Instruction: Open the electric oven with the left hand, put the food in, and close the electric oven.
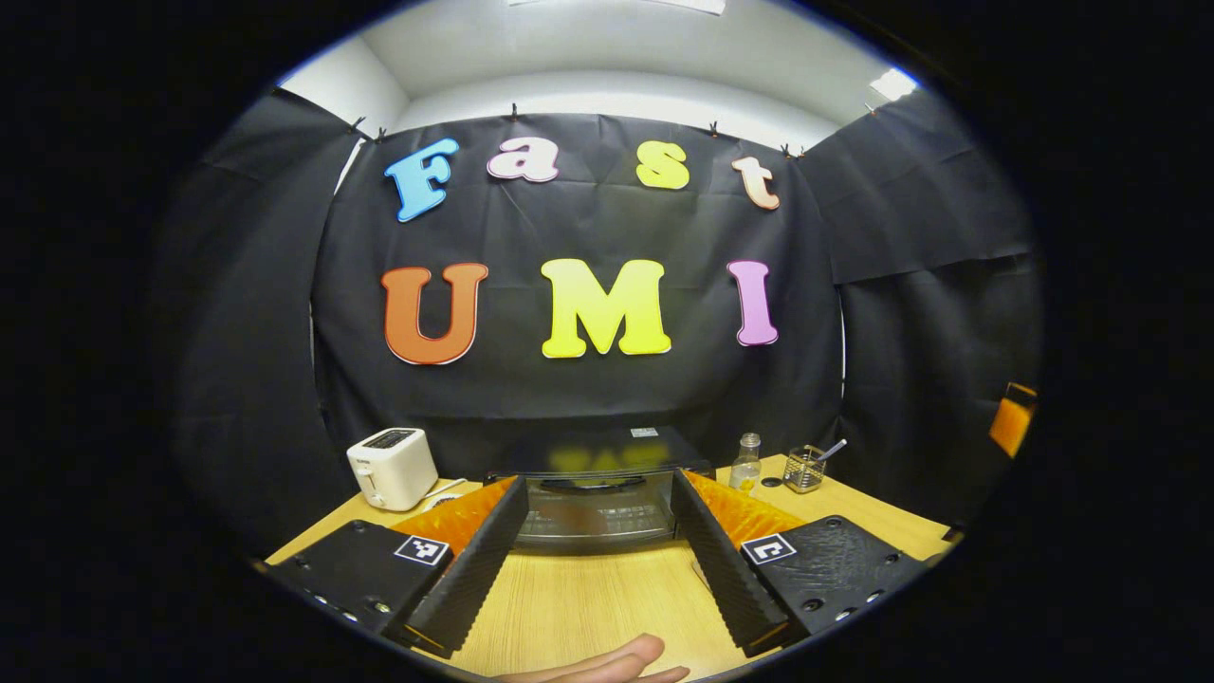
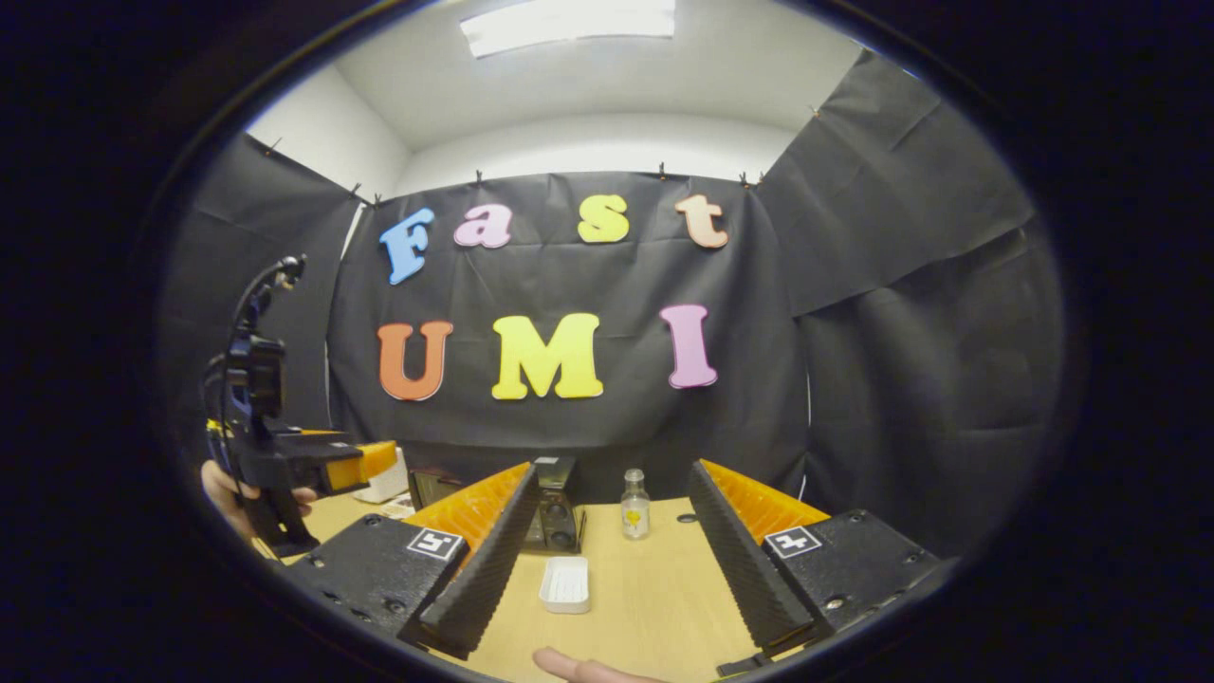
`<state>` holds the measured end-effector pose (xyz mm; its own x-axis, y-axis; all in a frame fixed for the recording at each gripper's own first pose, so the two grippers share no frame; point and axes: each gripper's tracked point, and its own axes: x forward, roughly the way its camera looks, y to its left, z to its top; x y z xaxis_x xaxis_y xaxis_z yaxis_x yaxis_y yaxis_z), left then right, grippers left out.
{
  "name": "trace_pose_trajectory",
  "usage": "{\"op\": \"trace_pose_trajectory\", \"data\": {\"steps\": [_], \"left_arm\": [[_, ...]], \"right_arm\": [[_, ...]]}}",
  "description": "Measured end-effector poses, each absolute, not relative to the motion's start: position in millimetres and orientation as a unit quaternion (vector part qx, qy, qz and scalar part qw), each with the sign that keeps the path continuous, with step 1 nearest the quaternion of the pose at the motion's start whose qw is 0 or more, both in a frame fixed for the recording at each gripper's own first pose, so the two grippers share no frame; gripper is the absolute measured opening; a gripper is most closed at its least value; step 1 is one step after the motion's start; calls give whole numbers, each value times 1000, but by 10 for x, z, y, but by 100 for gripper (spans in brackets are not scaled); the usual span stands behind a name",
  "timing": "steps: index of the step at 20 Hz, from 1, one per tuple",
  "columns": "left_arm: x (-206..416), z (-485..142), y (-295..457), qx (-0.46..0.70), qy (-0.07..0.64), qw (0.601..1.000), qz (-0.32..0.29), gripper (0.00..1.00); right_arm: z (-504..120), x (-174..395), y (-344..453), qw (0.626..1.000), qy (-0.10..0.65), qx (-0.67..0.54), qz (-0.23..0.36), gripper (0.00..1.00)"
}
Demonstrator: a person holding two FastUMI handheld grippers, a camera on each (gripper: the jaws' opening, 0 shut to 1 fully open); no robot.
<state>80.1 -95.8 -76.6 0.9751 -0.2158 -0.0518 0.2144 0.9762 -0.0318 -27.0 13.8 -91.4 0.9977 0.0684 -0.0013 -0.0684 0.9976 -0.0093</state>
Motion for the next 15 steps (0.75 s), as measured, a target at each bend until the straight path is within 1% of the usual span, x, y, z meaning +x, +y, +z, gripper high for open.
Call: {"op": "trace_pose_trajectory", "data": {"steps": [2,3,5,6,10,13,14,15], "left_arm": [[621,-654,-923,-9,22,994,-111,96],[551,-667,-887,-4,23,994,-107,96],[391,-686,-846,5,24,995,-97,96],[318,-694,-853,9,26,995,-97,96],[13,-737,-810,7,17,996,-87,96],[-218,-692,-809,4,-6,997,-80,96],[-266,-678,-844,8,-11,996,-85,96],[-296,-675,-884,12,-12,996,-91,95]], "right_arm": [[-890,-317,136,999,0,-5,37,96],[-873,-332,132,999,-2,-7,37,100],[-838,-355,116,999,-7,-9,35,100],[-816,-378,106,999,-10,-9,35,96],[-770,-429,63,999,-14,-13,27,96],[-673,-527,75,999,-22,-13,32,96],[-637,-556,91,999,-28,-13,36,100],[-626,-571,95,999,-30,-12,38,96]]}}
